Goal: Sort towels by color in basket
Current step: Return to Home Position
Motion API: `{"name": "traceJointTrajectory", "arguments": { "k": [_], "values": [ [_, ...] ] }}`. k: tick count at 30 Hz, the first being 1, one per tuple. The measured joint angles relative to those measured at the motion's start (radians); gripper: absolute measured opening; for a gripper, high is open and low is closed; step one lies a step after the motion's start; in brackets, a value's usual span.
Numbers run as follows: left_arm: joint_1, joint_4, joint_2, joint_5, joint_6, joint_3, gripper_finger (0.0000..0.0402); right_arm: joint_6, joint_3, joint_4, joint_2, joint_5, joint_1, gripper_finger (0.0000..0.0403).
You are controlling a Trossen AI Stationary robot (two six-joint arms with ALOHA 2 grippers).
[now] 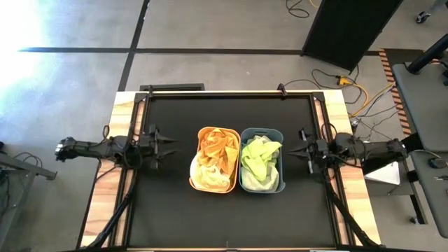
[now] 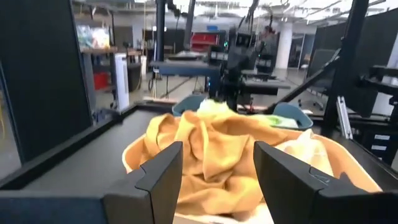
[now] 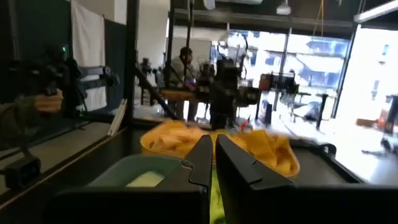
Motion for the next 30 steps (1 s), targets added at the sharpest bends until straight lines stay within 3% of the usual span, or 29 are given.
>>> {"name": "traceJointTrajectory", "arguments": {
  "k": [4, 21, 30],
  "values": [
    [0.000, -0.079, -0.103, 0.000, 0.038, 0.000, 0.0182, -0.004, -0.042, 0.040, 0.006, 0.042, 0.000, 0.0013],
    [0.001, -0.079, -0.082, -0.008, 0.007, -0.005, 0.0182, 0.103, -0.043, -0.069, 0.076, 0.079, 0.000, 0.0013],
    [0.001, -0.090, -0.078, -0.025, 0.034, -0.001, 0.0182, 0.051, -0.043, -0.091, 0.151, 0.082, 0.000, 0.0013]
  ]
}}
